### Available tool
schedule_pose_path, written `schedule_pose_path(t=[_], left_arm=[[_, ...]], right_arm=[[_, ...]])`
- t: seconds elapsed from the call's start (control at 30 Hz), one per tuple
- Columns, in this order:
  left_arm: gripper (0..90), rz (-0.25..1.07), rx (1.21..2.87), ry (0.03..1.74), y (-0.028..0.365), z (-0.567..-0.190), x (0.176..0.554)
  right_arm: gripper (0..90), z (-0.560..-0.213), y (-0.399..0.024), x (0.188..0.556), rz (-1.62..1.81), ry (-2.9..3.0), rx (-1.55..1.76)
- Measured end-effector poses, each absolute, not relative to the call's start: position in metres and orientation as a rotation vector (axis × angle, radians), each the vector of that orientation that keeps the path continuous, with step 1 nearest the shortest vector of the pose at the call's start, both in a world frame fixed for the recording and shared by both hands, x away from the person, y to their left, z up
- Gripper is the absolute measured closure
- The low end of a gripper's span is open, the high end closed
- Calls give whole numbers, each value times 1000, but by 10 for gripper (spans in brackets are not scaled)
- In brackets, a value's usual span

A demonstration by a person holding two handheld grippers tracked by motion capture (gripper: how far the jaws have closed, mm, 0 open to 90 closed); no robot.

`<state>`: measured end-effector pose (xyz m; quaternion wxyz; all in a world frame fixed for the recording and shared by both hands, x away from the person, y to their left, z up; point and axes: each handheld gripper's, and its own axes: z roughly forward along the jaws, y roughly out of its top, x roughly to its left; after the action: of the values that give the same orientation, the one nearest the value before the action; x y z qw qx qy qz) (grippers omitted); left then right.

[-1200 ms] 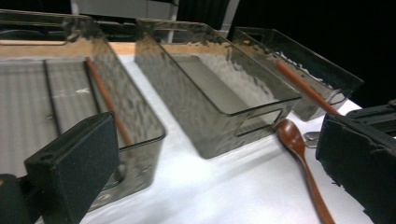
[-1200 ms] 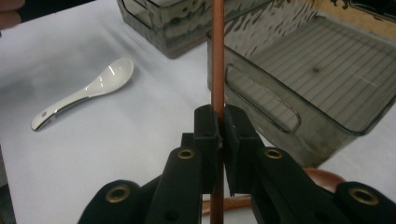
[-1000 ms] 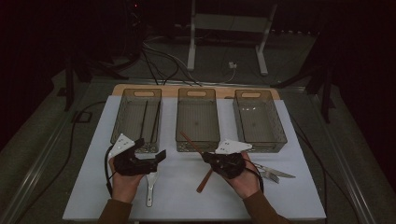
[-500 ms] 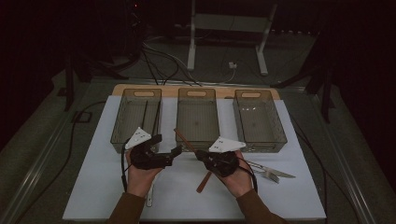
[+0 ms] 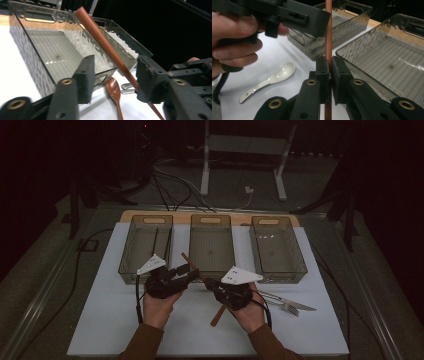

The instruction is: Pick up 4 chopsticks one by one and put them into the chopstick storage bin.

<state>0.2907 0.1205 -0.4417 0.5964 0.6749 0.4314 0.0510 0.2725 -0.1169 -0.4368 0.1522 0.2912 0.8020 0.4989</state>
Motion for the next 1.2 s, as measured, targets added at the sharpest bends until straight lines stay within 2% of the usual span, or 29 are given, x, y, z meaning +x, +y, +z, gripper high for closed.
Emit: schedule_pose_path(t=[0.3, 0.63, 0.83, 1.0, 1.07, 1.2], left_arm=[[714, 69, 1557, 978, 115, -443, 292], [832, 10, 1528, 958, 116, -439, 293], [850, -2, 1532, 965, 117, -434, 293], [851, 10, 1530, 981, 124, -432, 293], [851, 23, 1539, 987, 127, -431, 294], [851, 41, 1545, 1005, 134, -431, 294]], right_arm=[[846, -434, -108, 271, 1466, 2296, 822], [845, -436, -105, 274, 1503, 2306, 852], [825, -435, -105, 275, 1521, 2305, 851], [578, -436, -109, 277, 1521, 2313, 880], [453, -438, -111, 278, 1510, 2310, 897], [303, -441, -116, 281, 1485, 2295, 956]])
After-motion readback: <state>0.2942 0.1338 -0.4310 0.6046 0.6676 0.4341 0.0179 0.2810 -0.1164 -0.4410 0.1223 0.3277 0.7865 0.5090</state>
